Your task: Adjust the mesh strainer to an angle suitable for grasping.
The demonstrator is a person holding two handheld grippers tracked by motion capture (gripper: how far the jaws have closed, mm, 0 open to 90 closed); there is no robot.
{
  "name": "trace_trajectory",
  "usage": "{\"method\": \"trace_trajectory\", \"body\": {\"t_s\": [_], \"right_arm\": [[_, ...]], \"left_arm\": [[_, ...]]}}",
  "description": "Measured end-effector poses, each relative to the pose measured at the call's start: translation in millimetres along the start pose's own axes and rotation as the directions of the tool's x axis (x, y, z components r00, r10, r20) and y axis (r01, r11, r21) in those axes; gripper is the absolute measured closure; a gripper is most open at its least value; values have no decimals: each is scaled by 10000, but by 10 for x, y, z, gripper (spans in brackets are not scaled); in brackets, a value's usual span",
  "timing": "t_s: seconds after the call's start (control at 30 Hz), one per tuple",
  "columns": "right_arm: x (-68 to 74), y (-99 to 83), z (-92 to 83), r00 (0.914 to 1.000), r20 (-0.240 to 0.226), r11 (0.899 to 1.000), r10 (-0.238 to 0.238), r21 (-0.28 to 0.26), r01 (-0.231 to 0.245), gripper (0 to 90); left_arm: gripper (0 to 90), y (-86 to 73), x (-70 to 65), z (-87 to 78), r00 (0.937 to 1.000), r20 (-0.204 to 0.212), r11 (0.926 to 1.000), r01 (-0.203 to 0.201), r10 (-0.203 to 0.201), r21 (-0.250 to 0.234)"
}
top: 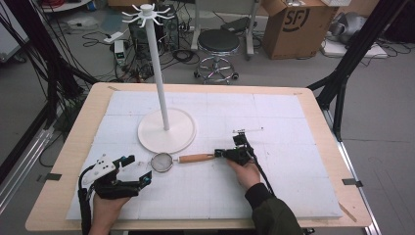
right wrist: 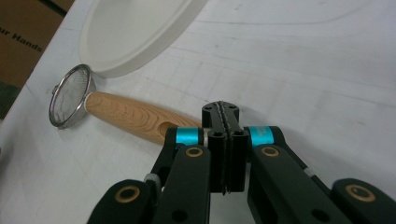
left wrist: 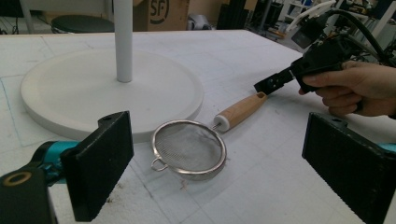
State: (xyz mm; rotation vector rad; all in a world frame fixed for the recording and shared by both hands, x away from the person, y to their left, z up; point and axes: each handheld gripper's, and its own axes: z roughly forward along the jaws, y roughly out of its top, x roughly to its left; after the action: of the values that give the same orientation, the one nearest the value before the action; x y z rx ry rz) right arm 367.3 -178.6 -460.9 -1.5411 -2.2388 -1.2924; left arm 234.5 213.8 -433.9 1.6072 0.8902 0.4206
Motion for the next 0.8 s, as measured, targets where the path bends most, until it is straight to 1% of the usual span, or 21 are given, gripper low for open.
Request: {"method": "trace_trajectory", "body": {"t_s": [0.07,0.1,0.13,0.17,0.23,0.27,0.3,0.37,0.47,0.53,0.57,0.6,0.63,0.67,0.7,0.8], "right_arm": [[36,11,56,10000,-75,10000,28,-19,-28,900],[46,19,73,10000,-76,10000,-39,-55,38,900],[55,42,78,9999,155,9998,-29,-215,33,900],[55,42,78,9999,155,9998,-29,-215,33,900],[43,65,49,9999,126,9987,55,-514,-48,900],[49,81,41,9999,112,9985,96,-545,-90,900],[67,103,53,10000,65,9990,29,-452,-26,900],[142,141,71,9999,51,9992,-131,-376,133,900],[326,220,146,9983,-278,9980,-515,-383,504,900],[468,260,259,9964,-462,9974,-717,-122,712,900],[513,267,295,9953,-560,9968,-795,-146,788,900],[576,275,356,9940,-798,9972,-750,-122,743,900],[613,281,393,9931,-870,9969,-791,-39,791,900],[684,291,453,9923,-878,9960,-876,116,889,900],[729,299,505,9902,-963,9944,-1016,177,1038,900],[856,321,624,9874,-1085,9922,-1148,358,1193,900]], "left_arm": [[94,0,1,-5,10000,3,10000,-2,2,0],[94,0,3,-8,10000,18,10000,3,-3,2],[94,-1,3,-11,10000,-2,10000,8,-8,-7],[94,-1,6,-16,10000,-13,10000,12,-12,4],[94,-3,8,-19,10000,7,10000,36,-36,-45],[94,-5,11,-20,10000,-24,10000,65,-65,-41],[94,-5,15,-19,10000,1,10000,62,-62,-19],[94,-6,15,-14,10000,-32,10000,64,-64,-20],[94,-5,7,-14,10000,-17,10000,20,-20,7],[94,-5,4,-14,10000,25,10000,9,-9,26],[94,-6,3,-15,10000,4,10000,32,-32,35],[94,-6,5,-17,10000,10,10000,20,-20,51],[94,-7,6,-19,10000,18,10000,23,-23,50],[94,-9,8,-22,10000,12,10000,27,-27,33],[94,-10,9,-25,10000,-6,10000,45,-45,28],[94,-15,13,-40,9999,16,9999,114,-114,-1]]}}
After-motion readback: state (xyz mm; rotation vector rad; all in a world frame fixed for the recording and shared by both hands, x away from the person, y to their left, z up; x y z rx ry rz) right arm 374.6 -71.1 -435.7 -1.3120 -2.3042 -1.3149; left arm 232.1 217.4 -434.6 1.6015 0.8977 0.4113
